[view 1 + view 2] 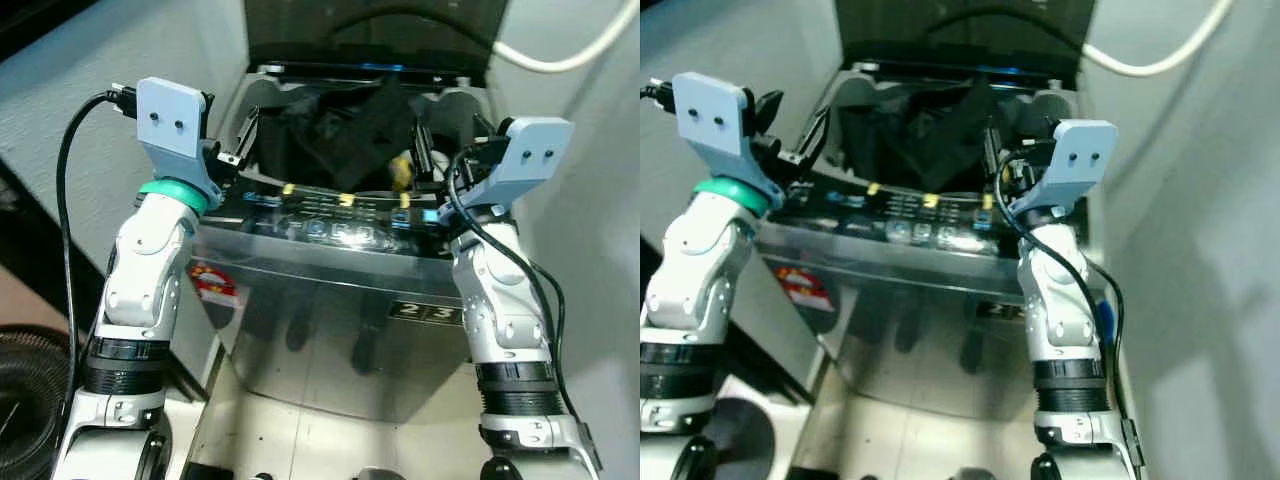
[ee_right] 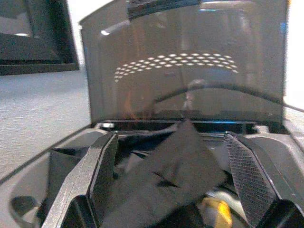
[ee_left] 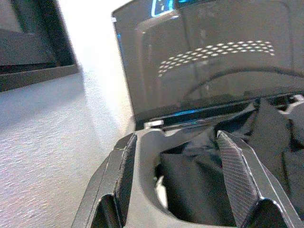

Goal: Clothes washing

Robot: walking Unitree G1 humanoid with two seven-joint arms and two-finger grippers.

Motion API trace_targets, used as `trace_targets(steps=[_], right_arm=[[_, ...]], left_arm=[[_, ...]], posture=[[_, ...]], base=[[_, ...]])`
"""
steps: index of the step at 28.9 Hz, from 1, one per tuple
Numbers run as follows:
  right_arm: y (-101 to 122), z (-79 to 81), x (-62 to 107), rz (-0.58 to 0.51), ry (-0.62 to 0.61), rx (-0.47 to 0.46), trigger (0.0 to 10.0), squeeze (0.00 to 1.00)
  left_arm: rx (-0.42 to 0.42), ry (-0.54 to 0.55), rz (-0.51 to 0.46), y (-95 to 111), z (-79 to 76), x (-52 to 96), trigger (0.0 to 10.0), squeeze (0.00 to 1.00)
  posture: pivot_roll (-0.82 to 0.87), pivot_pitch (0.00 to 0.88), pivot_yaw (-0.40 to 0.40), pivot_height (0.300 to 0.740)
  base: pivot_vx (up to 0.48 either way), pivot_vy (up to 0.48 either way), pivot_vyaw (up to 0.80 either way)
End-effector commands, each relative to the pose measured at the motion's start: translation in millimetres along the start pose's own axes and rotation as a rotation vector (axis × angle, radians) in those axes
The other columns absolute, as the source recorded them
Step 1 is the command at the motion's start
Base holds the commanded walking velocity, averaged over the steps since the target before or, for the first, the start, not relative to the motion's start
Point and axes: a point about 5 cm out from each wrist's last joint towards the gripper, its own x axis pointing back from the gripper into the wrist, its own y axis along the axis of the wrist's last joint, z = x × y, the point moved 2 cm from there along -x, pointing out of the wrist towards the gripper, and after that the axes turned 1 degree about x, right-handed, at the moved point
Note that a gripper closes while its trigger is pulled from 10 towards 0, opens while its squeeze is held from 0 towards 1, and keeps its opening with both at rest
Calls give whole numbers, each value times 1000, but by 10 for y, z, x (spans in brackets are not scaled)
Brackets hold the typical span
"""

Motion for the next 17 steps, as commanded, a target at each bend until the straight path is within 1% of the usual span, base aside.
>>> trace_targets(steps=[1, 11, 12, 14, 17], right_arm=[[-12, 1, -13, 5, -4, 3, 10000, 0], [-32, -37, 8, 15, -21, -7, 10000, 0], [-36, -39, 12, 15, -27, -20, 10000, 0], [-41, -46, 15, 18, -34, -32, 10000, 0], [-48, -48, 9, 26, -30, -18, 10000, 0]], left_arm=[[-12, 8, 3, -11, 22, 24, 10000, 0], [-12, 8, 8, -20, 27, 17, 10000, 0], [-13, 8, 9, -20, 27, 20, 10000, 0], [-14, 9, 11, -21, 29, 24, 10000, 0], [-15, 10, 12, -21, 30, 26, 10000, 0]], posture=[[-36, 0, 45, 740], [-39, 0, 47, 740], [-36, 0, 47, 740], [-35, 0, 47, 740], [-35, 0, 46, 740]], base=[[0, 0, 794], [0, 0, 790], [0, 0, 738], [0, 0, 0], [0, 0, 788]])
